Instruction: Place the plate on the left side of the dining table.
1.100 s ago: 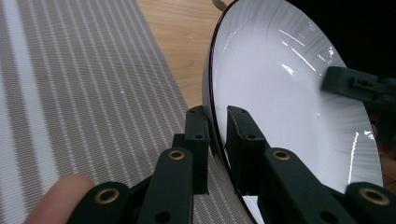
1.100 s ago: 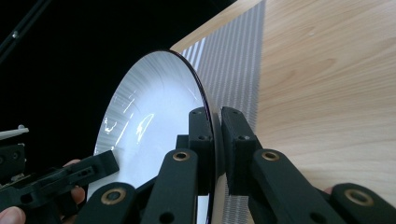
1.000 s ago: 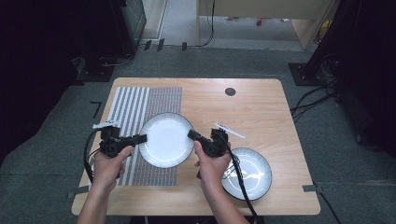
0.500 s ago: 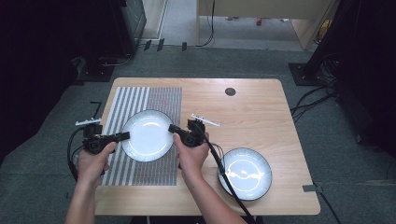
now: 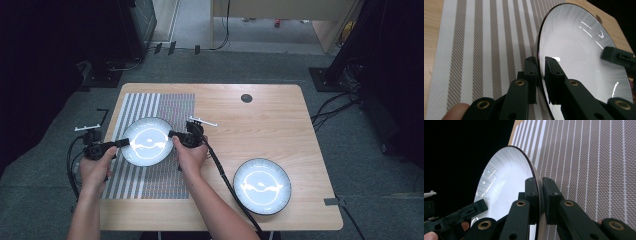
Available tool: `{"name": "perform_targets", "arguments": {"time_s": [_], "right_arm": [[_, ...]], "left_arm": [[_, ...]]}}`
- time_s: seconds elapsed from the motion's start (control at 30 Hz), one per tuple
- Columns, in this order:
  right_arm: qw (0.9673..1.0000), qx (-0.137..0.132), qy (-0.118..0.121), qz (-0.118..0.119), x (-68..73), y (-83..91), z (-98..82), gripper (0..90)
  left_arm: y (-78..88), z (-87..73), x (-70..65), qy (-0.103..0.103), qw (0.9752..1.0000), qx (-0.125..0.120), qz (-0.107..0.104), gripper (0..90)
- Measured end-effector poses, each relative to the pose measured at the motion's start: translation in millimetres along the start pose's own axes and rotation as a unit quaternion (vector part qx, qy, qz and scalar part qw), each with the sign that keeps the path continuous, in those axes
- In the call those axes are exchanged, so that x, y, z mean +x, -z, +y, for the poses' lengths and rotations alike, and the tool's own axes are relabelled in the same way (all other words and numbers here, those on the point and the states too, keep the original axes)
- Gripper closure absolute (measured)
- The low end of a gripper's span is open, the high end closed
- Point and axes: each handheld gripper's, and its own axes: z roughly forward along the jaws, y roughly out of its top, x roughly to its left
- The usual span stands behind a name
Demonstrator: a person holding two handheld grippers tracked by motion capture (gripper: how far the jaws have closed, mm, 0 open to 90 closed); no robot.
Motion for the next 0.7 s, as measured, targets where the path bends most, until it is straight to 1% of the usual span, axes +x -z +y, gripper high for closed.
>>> {"name": "perform_targets", "arguments": {"time_s": [0.03,0.1,0.13,0.17,0.2,0.23,0.27,0.3,0.33,0.37,0.4,0.43,0.5,0.7], "right_arm": [[1.0,0.0,0.0,0.0,0.0,0.0,0.0,83.6],[1.0,0.002,-0.005,-0.003,-2.5,-8.4,2.2,83.9],[1.0,0.002,-0.005,-0.008,-3.7,-14.2,4.0,84.0],[1.0,0.002,-0.005,-0.008,-3.7,-14.2,4.0,84.0],[0.9999,0.006,-0.004,-0.012,-5.7,-20.4,6.4,83.9],[0.9999,0.006,-0.004,-0.012,-5.7,-20.4,6.4,83.9],[0.9997,0.011,-0.01,-0.017,-8.8,-26.4,8.5,83.7],[0.9997,0.011,-0.01,-0.017,-8.8,-26.4,8.5,83.7],[0.9996,0.015,-0.015,-0.019,-11.0,-29.0,9.2,83.7],[0.9992,0.019,-0.029,-0.022,-14.5,-33.7,10.3,83.7],[0.999,0.02,-0.03,-0.026,-16.0,-35.7,10.7,83.7],[0.999,0.02,-0.03,-0.026,-16.0,-35.7,10.7,83.7],[0.9988,0.018,-0.03,-0.034,-18.5,-38.4,11.2,83.7],[0.9986,0.015,-0.028,-0.043,-23.1,-40.1,13.7,84.0]], "left_arm": [[-2.0,2.8,0.9,0.001,1.0,0.0,0.005,81.1],[-6.7,7.6,2.4,0.002,0.9998,-0.004,0.018,81.3],[-8.6,8.5,3.1,0.004,0.9998,-0.004,0.021,81.1],[-11.5,9.3,4.7,0.003,0.9997,-0.002,0.026,81.1],[-14.9,10.1,6.8,0.004,0.9996,0.002,0.029,80.8],[-18.3,11.1,9.4,0.007,0.9995,0.007,0.03,80.8],[-21.7,12.3,11.9,0.011,0.9994,0.01,0.03,80.9],[-24.8,13.8,13.9,0.014,0.9993,0.014,0.031,80.9],[-27.9,15.0,15.8,0.015,0.9992,0.015,0.033,81.0],[-31.1,16.2,18.1,0.021,0.9992,0.015,0.032,81.3],[-34.5,17.4,20.0,0.025,0.999,0.019,0.031,81.3],[-38.0,18.1,21.1,0.024,0.9989,0.023,0.033,81.3],[-43.5,19.4,21.8,0.022,0.9986,0.03,0.038,80.9],[-50.3,20.8,17.8,0.017,0.9986,0.026,0.043,80.9]]}}
